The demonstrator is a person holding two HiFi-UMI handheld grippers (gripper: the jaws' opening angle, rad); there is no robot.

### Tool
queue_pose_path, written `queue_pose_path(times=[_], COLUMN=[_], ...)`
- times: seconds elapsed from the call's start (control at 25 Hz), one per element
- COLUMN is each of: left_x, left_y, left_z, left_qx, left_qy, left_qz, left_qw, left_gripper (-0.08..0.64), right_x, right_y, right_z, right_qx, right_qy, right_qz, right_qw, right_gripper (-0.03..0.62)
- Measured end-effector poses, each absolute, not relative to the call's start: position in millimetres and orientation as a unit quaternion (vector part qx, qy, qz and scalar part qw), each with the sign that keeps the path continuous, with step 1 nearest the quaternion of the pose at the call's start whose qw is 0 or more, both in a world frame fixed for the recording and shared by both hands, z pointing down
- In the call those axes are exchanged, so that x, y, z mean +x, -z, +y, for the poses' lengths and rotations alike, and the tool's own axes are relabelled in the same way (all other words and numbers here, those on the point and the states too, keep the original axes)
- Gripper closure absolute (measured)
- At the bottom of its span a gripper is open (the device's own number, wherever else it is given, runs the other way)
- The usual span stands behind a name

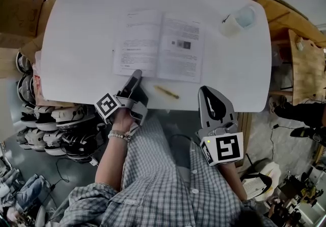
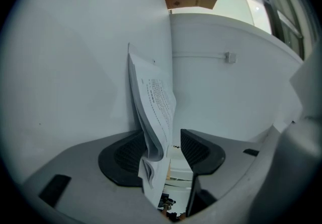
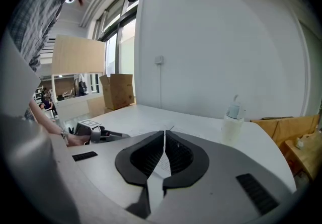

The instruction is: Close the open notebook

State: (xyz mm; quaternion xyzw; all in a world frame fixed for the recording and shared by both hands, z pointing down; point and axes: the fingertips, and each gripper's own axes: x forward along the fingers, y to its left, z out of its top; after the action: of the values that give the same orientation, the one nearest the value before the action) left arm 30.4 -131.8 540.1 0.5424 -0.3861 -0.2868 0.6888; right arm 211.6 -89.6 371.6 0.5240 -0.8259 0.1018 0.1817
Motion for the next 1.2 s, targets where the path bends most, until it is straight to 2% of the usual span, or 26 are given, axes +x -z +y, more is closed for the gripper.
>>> queue_pose_path(times=[0.32,0.4,0.48,0.56,0.8,1.2], left_x=[27,25,23,20,13,19], left_y=[-544,-549,-552,-552,-540,-517], left_z=[-135,-135,-135,-137,-148,-162], left_qx=[0.535,0.531,0.53,0.531,0.58,0.664], left_qy=[0.292,0.288,0.282,0.287,0.264,0.157], left_qz=[-0.404,-0.416,-0.427,-0.433,-0.466,-0.506], left_qw=[0.682,0.68,0.676,0.669,0.614,0.527], left_gripper=[0.354,0.395,0.469,0.491,0.517,0.531], right_x=[207,206,205,206,216,221], right_y=[-372,-372,-372,-374,-380,-383], right_z=[-86,-85,-83,-82,-81,-84], right_qx=[0.518,0.517,0.517,0.517,0.527,0.527], right_qy=[-0.102,-0.102,-0.102,-0.103,-0.112,-0.109], right_qz=[-0.829,-0.83,-0.83,-0.83,-0.822,-0.821], right_qw=[0.182,0.182,0.182,0.184,0.188,0.19], right_gripper=[0.568,0.568,0.568,0.568,0.568,0.568])
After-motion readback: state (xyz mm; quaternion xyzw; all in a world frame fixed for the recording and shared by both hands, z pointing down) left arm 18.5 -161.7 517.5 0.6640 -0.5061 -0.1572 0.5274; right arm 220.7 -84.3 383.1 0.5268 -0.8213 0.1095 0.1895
